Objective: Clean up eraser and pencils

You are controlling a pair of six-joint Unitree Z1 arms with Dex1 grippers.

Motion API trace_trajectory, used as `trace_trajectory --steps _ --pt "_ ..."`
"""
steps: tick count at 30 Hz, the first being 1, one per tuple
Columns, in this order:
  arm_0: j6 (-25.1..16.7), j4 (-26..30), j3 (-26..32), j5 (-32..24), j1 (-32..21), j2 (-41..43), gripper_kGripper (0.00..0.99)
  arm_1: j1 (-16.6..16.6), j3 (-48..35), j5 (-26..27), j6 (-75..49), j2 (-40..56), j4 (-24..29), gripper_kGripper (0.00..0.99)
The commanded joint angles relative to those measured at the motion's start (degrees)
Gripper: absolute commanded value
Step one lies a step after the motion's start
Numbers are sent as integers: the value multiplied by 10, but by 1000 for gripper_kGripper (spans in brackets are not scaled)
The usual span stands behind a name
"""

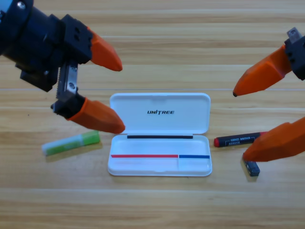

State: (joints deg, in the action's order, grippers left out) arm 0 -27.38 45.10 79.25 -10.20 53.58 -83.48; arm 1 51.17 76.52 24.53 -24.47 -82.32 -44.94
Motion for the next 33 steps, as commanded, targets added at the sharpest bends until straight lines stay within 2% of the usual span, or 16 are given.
trace_trajectory --steps 1,13,14,16,18,21,23,26,29,31,33 --pt "7 0 -10 12 13 -7 962 12 -13 -6 4 -30 -8 986" --pt "-5 -4 -13 19 13 -18 965 12 -15 -22 21 -9 -8 986" --pt "-13 -3 -13 32 13 -19 965 12 -16 -22 25 -9 -8 986" --pt "-30 -2 -16 96 12 -29 969 12 -15 -27 34 -8 -8 986" --pt "-55 -2 -23 156 -1 -47 971 12 -13 -53 47 -10 -8 986" --pt "-82 -2 -38 195 -40 -74 976 10 -14 -95 78 -18 -8 988" --pt "-92 -1 -43 199 -71 -95 974 2 -13 -138 102 -27 -8 988" --pt "-102 -1 -55 198 -105 -130 974 -16 -31 -164 108 -38 -1 988" --pt "-106 -14 -81 204 -124 -163 974 -19 -39 -273 161 -70 -1 985" --pt "-110 -30 -103 213 -133 -179 974 -28 -37 -304 210 -97 -2 985" --pt "-115 -38 -113 215 -147 -195 974 -38 -43 -314 233 -121 -4 986"
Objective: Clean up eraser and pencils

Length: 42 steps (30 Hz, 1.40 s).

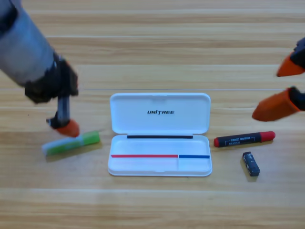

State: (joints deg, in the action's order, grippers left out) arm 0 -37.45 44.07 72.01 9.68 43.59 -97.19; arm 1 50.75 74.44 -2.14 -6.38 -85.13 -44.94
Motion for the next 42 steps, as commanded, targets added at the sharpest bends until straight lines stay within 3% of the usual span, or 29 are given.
trace_trajectory --steps 1,6,14,19,26,39,42 --pt "-16 -29 -42 17 -54 -64 973 -36 -29 -47 52 -102 -4 986" --pt "-39 -32 -39 11 -90 -75 973 -47 -45 -59 65 -169 -6 986" --pt "-67 -19 -8 -4 -129 -103 973 -65 -28 -55 268 -260 0 990" --pt "-86 10 27 -33 -150 -133 971 -66 -30 -55 311 -283 28 990" --pt "-90 46 62 -55 -153 -161 971 -67 -32 -1 356 -304 55 976" --pt "-73 0 23 -63 -152 -187 974 -75 -34 -3 360 -345 70 920" --pt "-71 -12 13 -63 -152 -189 974 -77 -39 -6 360 -349 77 857"
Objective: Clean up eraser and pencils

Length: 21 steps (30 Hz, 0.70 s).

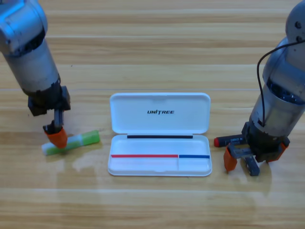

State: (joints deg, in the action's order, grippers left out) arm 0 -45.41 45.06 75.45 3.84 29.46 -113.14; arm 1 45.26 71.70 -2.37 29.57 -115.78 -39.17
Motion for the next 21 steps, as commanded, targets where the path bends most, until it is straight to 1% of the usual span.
trace_trajectory --steps 1,2,4,7,8,9,12,15,17,19,20,21 --pt "8 -24 -23 -5 -11 -31 974 -23 -12 -3 0 -44 19 836" --pt "8 -28 -26 -6 -11 -32 974 -23 -13 -2 0 -45 19 811" --pt "8 -32 -29 -6 -11 -34 974 -23 -17 0 2 -45 19 807" --pt "10 -37 -34 -8 -11 -35 974 -25 -20 4 2 -44 19 650" --pt "10 -38 -36 -8 -11 -36 974 -25 -22 6 2 -44 19 634" --pt "10 -41 -37 -9 -11 -36 974 -26 -24 9 3 -44 19 594" --pt "10 -47 -43 -10 -11 -38 974 -27 -26 12 1 -44 19 449" --pt "10 -52 -47 -12 -11 -40 974 -26 -26 16 -1 -45 17 224" --pt "12 -54 -48 -14 -11 -42 974 -27 -26 18 -5 -45 12 110" --pt "13 -59 -50 -15 -11 -44 974 -27 -21 20 -8 -45 1 20" --pt "14 -65 -53 -16 -11 -44 973 -27 -17 22 -14 -45 -6 0" --pt "15 -69 -56 -17 -11 -45 969 -27 -11 26 -29 -42 -15 0"
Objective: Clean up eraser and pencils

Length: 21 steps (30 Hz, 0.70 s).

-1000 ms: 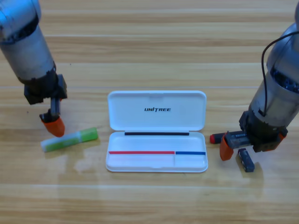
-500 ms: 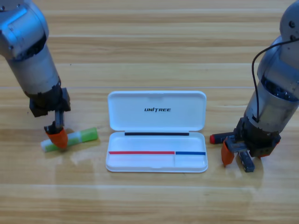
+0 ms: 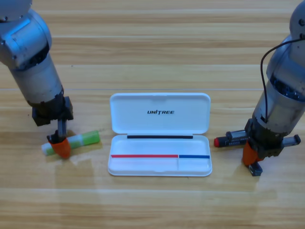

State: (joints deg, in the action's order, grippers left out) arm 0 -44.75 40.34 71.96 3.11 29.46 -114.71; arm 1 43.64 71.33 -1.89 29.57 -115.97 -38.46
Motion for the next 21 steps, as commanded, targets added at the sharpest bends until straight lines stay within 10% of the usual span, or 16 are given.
trace_trajectory --steps 1,7,13,19,21 --pt "8 -25 -23 -11 -11 -31 957 -11 2 25 -47 -37 -37 0" --pt "12 -58 -48 -16 -11 -41 845 24 129 25 -331 -6 -209 0" --pt "12 -66 -52 -20 -11 -62 661 43 185 24 -536 -3 -218 0" --pt "-8 -34 -20 -17 -11 -80 0 60 239 38 -639 -61 -219 0" --pt "3 -34 -20 -9 -10 -65 0 63 257 43 -656 -77 -219 0"
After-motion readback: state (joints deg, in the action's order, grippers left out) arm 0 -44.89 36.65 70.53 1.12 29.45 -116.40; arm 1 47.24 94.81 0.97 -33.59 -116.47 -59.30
